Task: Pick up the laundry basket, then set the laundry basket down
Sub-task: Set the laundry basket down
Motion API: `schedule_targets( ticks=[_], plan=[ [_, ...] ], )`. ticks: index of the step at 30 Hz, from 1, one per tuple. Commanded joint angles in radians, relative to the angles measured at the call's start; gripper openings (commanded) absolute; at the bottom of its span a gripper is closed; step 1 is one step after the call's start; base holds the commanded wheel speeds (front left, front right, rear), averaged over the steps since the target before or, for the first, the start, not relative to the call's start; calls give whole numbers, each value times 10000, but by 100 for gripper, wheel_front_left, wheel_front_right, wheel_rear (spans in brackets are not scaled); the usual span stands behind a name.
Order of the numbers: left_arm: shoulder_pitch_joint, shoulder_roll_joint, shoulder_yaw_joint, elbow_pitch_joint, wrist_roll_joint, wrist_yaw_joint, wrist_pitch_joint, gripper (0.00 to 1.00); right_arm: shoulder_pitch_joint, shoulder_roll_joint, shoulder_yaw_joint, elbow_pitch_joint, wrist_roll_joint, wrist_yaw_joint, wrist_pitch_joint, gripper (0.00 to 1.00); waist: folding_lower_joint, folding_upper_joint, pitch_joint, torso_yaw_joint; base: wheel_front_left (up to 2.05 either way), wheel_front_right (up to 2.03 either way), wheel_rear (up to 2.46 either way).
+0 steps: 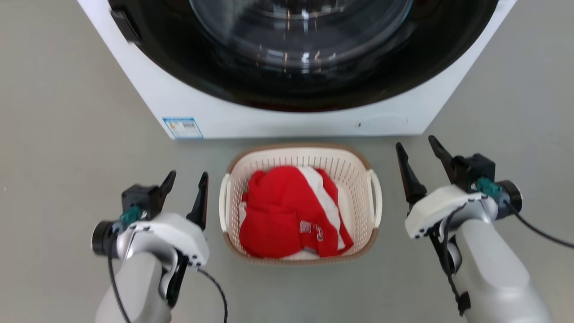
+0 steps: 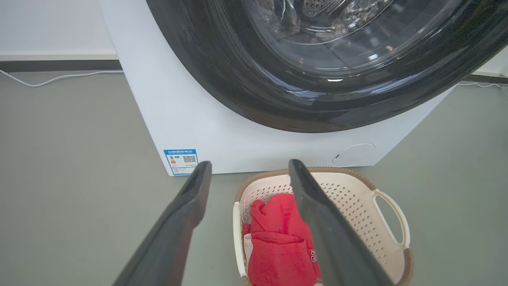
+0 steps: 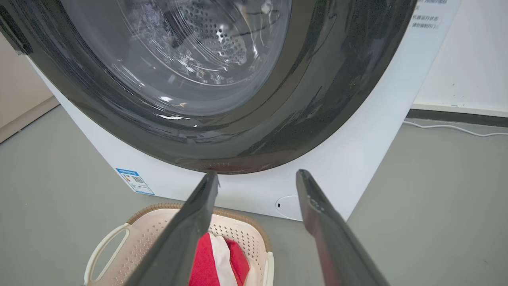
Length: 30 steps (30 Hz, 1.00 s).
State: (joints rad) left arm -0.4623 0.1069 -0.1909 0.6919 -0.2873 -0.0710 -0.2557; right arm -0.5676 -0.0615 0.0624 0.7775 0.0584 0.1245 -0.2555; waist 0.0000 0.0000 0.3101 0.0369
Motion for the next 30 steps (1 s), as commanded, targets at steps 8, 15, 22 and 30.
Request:
schedule_targets(
  ticks=[8, 15, 22, 30],
  plan=[
    [1294, 254, 1126, -1293, 378, -98, -61, 100, 1376, 113, -171, -1580, -422, 62, -63, 100, 0, 0, -1326, -72, 0, 0, 0],
    [2275, 216, 1577, -1996, 601, -215, -61, 100, 2410, 113, -157, -2523, -344, 62, -63, 100, 0, 0, -1958, -180, 0, 0, 0],
    [3013, 112, 1836, -2493, 792, -279, -61, 100, 3276, 113, -209, -3187, -96, 62, -63, 100, 0, 0, -2416, -272, 0, 0, 0],
    [3772, -71, 2156, -3036, 880, -279, -61, 100, 4096, 113, -303, -3684, -68, 62, -63, 100, 0, 0, -2949, -442, 0, 0, 0]
  ],
)
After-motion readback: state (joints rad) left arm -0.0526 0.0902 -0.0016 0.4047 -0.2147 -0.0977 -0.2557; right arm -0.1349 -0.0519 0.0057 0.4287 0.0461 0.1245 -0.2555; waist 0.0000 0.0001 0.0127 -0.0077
